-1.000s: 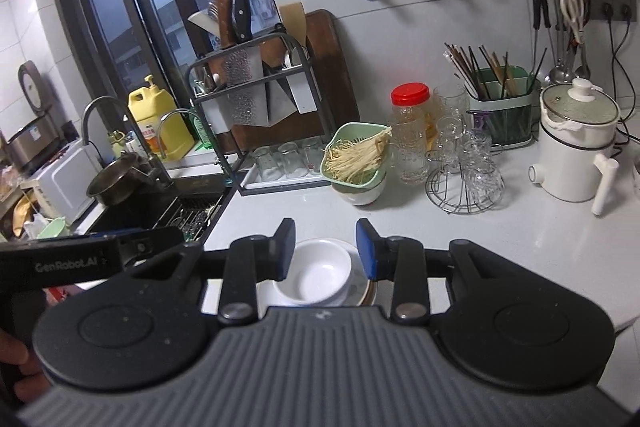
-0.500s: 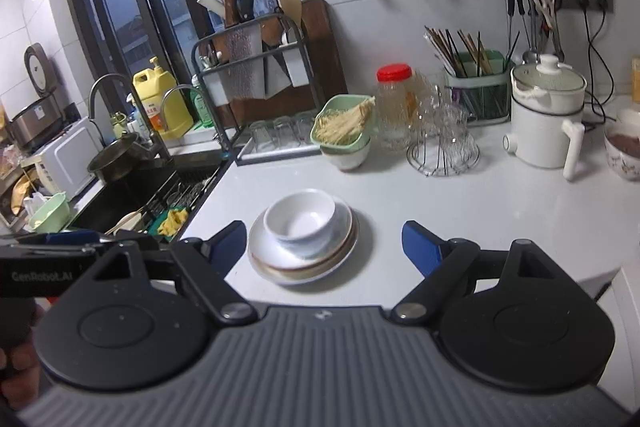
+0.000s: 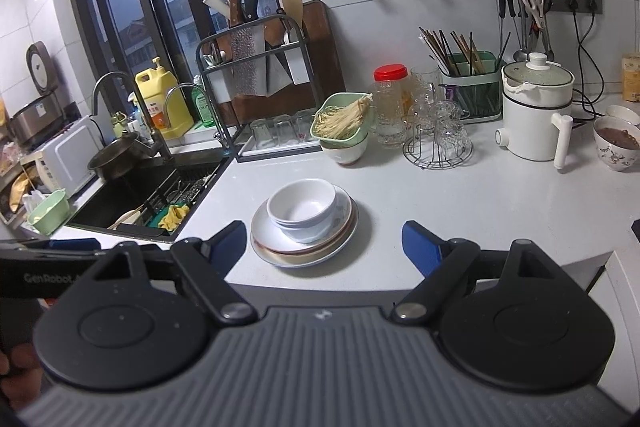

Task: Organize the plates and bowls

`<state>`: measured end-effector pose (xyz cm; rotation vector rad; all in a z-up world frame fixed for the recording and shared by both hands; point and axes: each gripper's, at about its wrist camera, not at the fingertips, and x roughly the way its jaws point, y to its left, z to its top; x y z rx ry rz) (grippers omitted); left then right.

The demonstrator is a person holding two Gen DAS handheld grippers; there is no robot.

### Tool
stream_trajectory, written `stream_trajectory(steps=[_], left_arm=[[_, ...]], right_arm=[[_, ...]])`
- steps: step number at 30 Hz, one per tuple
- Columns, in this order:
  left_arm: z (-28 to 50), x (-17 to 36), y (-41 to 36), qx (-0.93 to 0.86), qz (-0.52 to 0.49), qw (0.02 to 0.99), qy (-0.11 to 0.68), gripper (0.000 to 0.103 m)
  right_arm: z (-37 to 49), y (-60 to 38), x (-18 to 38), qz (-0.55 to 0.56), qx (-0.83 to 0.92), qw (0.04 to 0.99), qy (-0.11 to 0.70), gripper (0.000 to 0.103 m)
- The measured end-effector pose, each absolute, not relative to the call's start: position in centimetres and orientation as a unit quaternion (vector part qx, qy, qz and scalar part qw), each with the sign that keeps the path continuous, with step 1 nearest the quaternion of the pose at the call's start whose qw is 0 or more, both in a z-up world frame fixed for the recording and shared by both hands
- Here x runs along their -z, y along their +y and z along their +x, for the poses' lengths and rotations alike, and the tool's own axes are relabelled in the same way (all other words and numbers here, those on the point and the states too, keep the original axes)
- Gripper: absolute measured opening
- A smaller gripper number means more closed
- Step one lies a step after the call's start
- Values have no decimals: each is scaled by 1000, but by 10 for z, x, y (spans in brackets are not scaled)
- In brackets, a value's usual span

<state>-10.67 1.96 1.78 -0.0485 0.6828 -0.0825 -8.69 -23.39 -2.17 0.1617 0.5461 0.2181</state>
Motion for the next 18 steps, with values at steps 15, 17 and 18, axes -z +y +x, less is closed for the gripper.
stream_trajectory(steps=[15, 17, 18], left_arm=[[-118, 0, 24, 36, -18, 943, 331, 100], [-120, 2, 23, 34, -18, 943, 331, 100], [-121, 3, 23, 33, -17, 943, 331, 100]], right_arm=[[-105, -230, 42, 78, -113, 955, 263, 86], [-107, -231, 44, 78, -113, 955, 263, 86], [-107, -231, 44, 79, -113, 955, 263, 86]])
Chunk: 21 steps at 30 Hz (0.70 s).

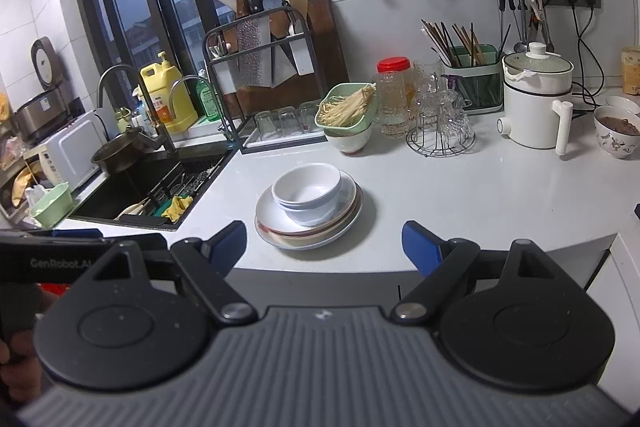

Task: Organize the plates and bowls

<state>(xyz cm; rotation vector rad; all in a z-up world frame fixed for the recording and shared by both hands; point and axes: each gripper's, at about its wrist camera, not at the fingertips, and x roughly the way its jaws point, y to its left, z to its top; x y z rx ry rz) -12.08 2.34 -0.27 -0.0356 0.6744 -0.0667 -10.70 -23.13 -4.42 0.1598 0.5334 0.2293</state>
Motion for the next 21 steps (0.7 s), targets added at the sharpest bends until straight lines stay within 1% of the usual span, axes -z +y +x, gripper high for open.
stream_trajectory(steps=[21], left_arm=[[-128, 6, 23, 9, -18, 943, 332, 100]], right_arm=[[-106, -227, 52, 70, -116, 950, 280, 86]])
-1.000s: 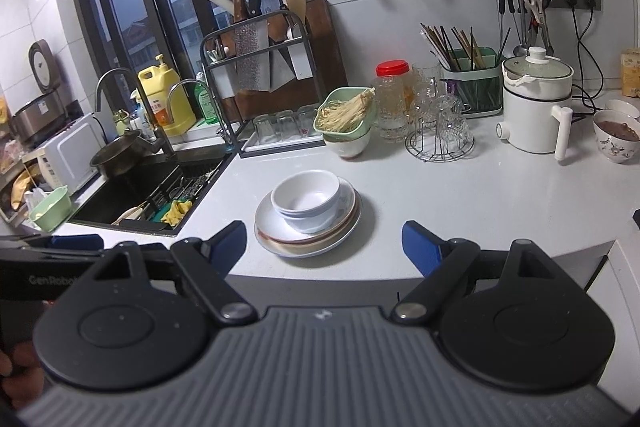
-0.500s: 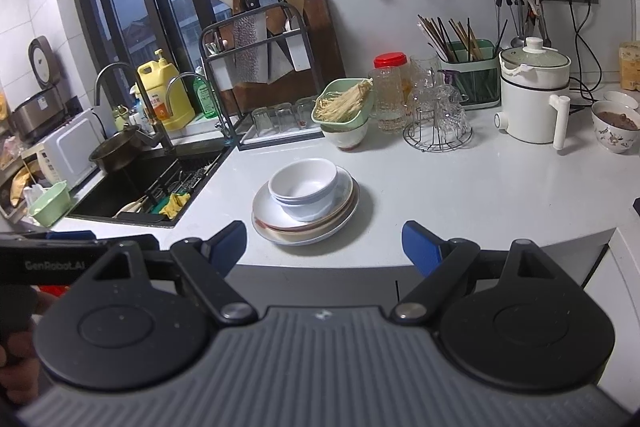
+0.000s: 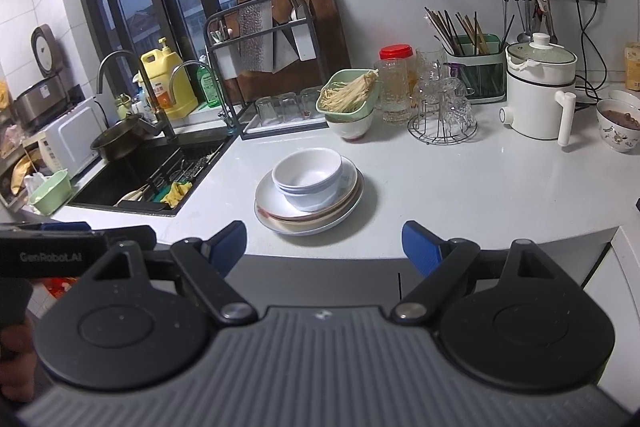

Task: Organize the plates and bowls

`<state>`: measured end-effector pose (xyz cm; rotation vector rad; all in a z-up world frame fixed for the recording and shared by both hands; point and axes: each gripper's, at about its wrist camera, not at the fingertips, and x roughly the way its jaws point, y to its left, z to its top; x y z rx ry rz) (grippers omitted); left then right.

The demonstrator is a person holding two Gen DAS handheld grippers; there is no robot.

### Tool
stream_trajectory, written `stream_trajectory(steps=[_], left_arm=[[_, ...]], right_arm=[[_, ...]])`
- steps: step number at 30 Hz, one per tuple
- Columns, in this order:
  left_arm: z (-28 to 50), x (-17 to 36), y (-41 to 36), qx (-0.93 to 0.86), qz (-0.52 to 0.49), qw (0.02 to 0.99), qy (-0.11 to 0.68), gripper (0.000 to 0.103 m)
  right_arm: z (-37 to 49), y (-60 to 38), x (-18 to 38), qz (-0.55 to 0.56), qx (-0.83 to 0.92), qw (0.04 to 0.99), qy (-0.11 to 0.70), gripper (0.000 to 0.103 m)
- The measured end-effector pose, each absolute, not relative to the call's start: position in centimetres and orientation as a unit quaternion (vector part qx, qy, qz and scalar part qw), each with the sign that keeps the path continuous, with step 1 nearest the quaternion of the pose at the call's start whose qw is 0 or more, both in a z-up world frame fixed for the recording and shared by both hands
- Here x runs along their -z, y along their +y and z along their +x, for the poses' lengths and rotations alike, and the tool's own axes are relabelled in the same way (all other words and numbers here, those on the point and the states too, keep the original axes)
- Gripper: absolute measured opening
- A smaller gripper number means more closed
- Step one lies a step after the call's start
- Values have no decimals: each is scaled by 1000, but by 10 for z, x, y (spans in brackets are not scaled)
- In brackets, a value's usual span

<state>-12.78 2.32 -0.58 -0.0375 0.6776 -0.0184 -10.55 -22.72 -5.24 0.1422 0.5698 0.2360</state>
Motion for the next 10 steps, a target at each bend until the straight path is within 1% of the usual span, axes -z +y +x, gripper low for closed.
stream_trajectory(steps=[10], left_arm=[[-125, 5, 30, 15, -26, 941, 336, 100]], right_arm=[[-103, -221, 54, 64, -114, 949, 287, 86]])
